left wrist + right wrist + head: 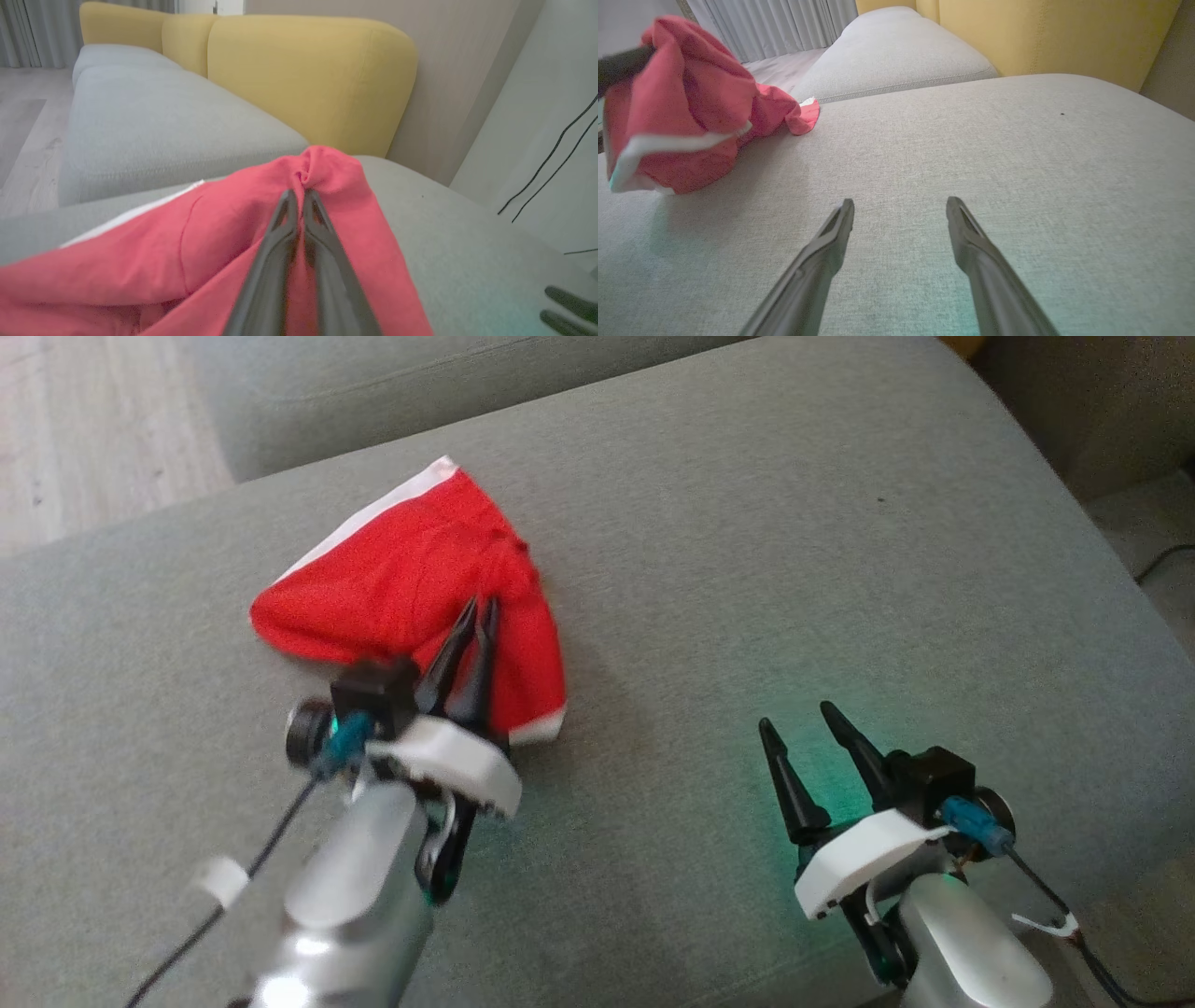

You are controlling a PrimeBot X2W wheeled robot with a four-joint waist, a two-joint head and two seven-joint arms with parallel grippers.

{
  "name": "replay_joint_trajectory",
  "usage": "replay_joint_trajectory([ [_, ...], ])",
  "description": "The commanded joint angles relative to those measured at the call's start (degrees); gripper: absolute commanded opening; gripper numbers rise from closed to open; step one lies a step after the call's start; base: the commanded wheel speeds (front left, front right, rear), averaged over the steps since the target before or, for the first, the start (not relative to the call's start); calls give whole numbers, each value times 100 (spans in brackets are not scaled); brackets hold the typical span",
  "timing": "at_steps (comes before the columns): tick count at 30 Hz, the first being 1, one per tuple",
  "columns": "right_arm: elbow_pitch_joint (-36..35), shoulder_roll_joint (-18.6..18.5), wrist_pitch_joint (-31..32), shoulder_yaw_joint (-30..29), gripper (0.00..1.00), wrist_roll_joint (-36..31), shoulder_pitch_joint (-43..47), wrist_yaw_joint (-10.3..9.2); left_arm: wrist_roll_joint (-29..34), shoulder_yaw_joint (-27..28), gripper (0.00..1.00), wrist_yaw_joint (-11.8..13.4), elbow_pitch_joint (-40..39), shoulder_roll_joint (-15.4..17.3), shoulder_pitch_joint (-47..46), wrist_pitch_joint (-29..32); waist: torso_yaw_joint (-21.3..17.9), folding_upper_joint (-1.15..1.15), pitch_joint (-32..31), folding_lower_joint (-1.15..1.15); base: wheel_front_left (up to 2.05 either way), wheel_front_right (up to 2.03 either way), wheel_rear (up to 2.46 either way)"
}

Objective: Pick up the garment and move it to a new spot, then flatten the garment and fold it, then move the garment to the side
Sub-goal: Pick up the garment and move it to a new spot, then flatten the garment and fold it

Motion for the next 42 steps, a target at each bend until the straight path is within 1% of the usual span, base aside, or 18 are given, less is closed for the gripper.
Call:
replay_joint_trajectory([
  [1, -174, 37, -22, 123, 100, 50, -71, -4, 40, 182, 100, 51, -148, 73, -167, -58, -64, 0, -36, 1, 0, 0, 0],
  [6, -207, 38, -22, -8, 100, 80, -54, -4, 285, 567, 100, 253, -339, 155, 160, -59, 92, 0, 5, 1, 0, 0, 0],
  [10, -254, 38, -22, -122, 100, 102, -59, -4, 486, 1051, 100, 396, -784, 295, 613, -59, 331, 0, -16, 1, 0, 0, 0],
  [14, -313, 38, -22, -281, 100, 61, -46, -4, 710, 1600, 100, 487, -1284, 442, 1216, -59, 605, 0, -87, 1, 0, 0, 0],
  [18, -331, 38, -22, -451, 100, 6, 15, -4, 936, 2045, 100, 462, -1616, 484, 1838, -59, 869, 0, -171, 1, 0, 0, 0],
  [24, -264, 38, -22, -652, 100, -37, 218, -4, 1097, 2511, 100, 374, -1784, 286, 2621, -60, 1274, 0, -282, 1, 0, 0, 0],
  [29, -189, 38, -22, -718, 100, -39, 349, -4, 1189, 2639, 100, 260, -1792, 130, 3014, -60, 1507, 0, -306, 1, 0, 0, 0],
  [37, -151, 38, -22, -697, 100, -39, 303, -4, 1289, 2711, 100, 150, -1775, 64, 3018, -60, 1614, 0, -251, 1, 0, 0, 0],
  [42, -131, 38, -22, -621, 100, -39, 191, -4, 1261, 2572, 100, 90, -1738, 53, 2938, -60, 1690, 0, -163, 1, 0, 0, 0],
])
